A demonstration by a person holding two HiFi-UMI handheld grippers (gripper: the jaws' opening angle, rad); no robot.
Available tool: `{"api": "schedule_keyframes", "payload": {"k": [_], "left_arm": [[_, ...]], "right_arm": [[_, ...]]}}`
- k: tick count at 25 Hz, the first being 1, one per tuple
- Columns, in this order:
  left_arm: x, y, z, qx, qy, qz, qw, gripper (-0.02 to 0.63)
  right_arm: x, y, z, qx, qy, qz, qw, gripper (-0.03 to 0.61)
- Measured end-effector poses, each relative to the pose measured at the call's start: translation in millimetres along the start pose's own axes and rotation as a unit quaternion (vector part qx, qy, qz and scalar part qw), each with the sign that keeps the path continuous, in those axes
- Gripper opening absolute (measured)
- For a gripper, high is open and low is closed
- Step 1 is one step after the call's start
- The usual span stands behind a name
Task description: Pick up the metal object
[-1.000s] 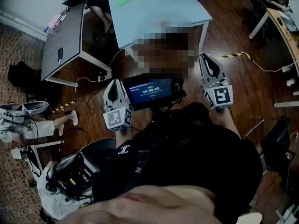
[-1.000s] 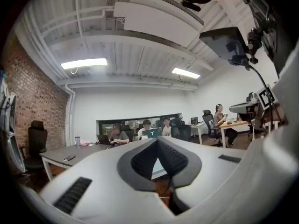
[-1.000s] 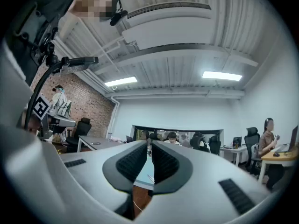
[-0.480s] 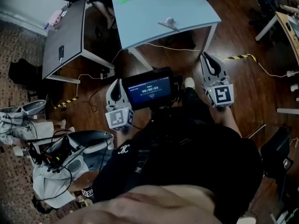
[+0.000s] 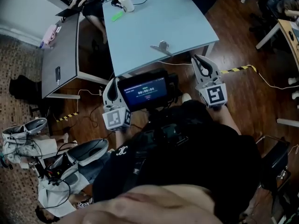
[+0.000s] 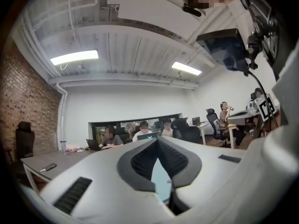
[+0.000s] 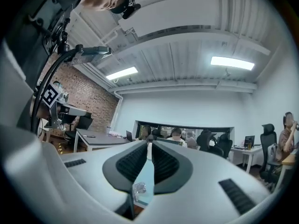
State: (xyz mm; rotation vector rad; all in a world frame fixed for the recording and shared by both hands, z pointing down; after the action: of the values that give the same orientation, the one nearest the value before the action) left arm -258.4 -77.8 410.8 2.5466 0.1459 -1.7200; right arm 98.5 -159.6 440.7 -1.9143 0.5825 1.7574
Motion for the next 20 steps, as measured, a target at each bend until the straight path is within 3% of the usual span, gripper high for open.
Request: {"api": "schedule_keyframes", "payload": {"k": [6, 9, 12, 17, 20], "left_arm": [[5, 88, -13, 0.013, 0.021, -0.005, 0.9997, 0.009], [2, 112, -15, 0.035, 0.005, 0.001, 0.9994, 0.009], [5, 127, -16, 0.03, -0.002, 0.012, 0.9995, 0.009], [-2, 146, 11, 0.026, -0.015, 0.031, 0.9991, 0.009], [-6, 159, 30, 0.028, 0.005, 0.031, 0.9991, 0.009]], "right_arm": [[1, 64, -68, 0.041, -0.008, 0.01, 0.999, 0.006], [-7, 86, -91, 0.053, 0.004, 0.026, 0.998, 0.006], [-15, 109, -106, 0.056, 0.009, 0.041, 0.998, 0.006], [-34, 164, -125, 0.05, 0.062, 0.023, 0.997, 0.006], [-53, 197, -126, 0.051, 0.087, 0.053, 0.994, 0.007]]}}
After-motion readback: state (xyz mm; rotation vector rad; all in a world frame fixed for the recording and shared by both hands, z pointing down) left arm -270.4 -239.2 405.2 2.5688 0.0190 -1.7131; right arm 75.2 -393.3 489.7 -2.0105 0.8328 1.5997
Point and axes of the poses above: the fingertips, and each gripper's own axes: y forward along the fingers, z to its left, x out of its top, the point moved 8 cm from there along -y, backward along the fingers, and after that the axes turned 13 degrees about y, right-handed, at the moved point
